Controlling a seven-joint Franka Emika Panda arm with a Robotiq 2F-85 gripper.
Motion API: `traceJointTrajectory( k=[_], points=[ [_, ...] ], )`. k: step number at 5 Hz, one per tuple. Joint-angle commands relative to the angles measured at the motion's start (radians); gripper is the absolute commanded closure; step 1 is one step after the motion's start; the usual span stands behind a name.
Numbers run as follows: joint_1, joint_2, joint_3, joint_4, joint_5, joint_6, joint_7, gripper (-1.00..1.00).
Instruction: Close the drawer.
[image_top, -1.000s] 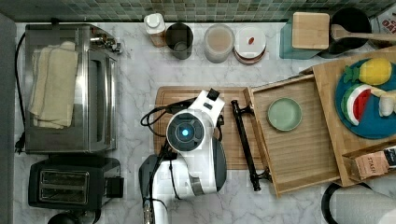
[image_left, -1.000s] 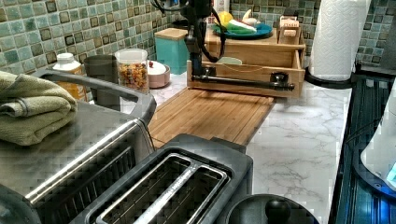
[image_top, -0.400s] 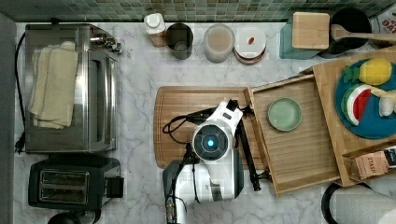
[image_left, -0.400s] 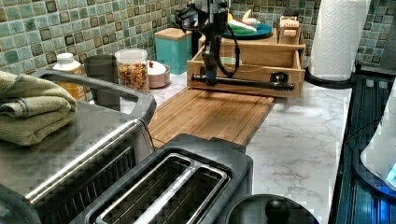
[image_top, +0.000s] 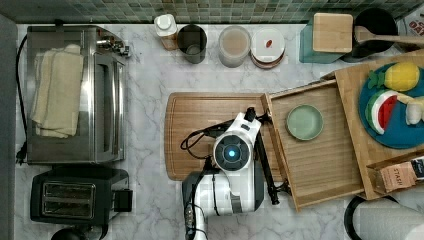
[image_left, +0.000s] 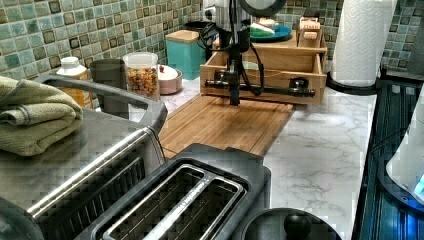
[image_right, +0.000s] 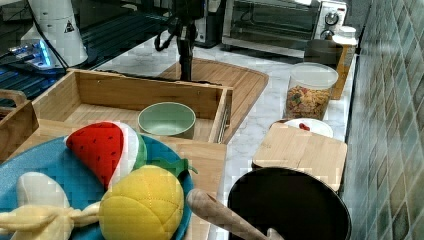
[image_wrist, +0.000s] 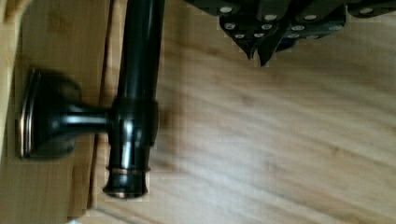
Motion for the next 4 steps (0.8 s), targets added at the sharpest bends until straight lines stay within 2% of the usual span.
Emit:
traceJointTrajectory(
  k=[1,3,4],
  points=[
    [-0.060,-0.025,-0.048,-0.052,0.006,-0.037,-0.100,1.00],
    [-0.103,-0.044,-0.100,-0.022,-0.004,-0.093,-0.196,1.00],
    [-0.104,-0.065,-0.142,0.006,-0.010,-0.139,-0.225,1.00]
  ],
)
